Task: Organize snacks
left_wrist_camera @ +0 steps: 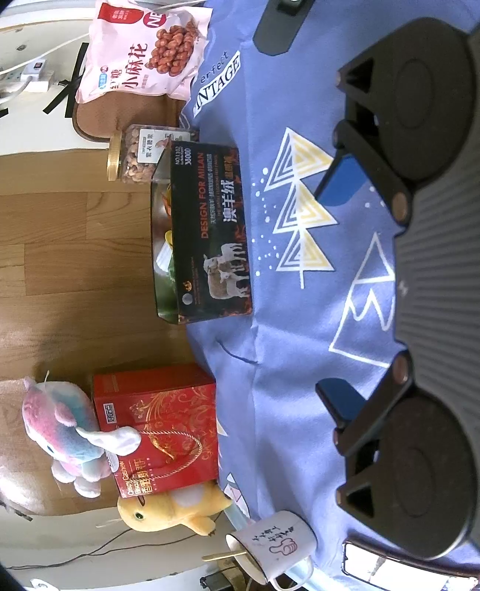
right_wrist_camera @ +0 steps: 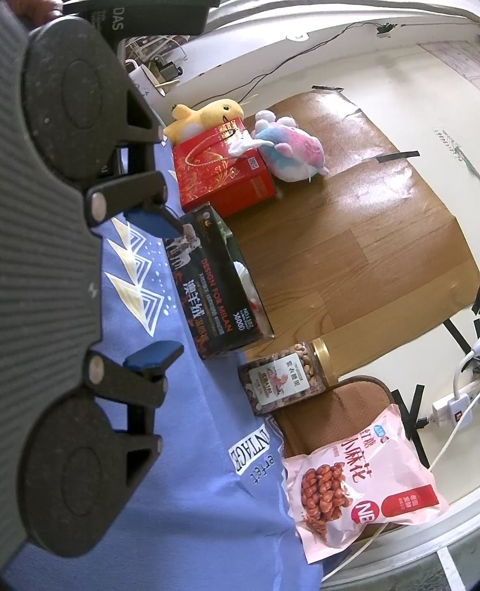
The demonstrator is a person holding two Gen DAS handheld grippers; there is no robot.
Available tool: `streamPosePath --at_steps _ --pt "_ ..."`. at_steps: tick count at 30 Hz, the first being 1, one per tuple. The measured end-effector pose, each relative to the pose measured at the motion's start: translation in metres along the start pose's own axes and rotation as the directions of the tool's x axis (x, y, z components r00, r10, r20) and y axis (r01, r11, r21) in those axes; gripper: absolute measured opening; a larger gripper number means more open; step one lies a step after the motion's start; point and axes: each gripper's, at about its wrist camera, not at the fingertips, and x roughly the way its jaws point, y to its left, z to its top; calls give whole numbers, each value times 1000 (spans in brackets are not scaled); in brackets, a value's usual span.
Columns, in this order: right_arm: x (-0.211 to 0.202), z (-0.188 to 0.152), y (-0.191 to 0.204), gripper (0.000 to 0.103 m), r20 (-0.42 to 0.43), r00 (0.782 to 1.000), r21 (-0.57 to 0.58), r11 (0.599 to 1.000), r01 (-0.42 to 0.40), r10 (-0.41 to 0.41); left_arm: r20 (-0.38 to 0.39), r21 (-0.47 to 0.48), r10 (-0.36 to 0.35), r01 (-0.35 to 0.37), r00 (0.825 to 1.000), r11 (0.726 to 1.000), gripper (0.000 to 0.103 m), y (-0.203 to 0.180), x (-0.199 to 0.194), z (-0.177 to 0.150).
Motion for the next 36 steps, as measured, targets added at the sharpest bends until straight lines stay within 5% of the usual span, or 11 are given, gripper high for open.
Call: streamPosePath --at_steps 36 --pt "2 -4 -2 64 -5 1000 4 1000 1 -1 -7 16 -9 9 1000 1000 103 -1 2 -2"
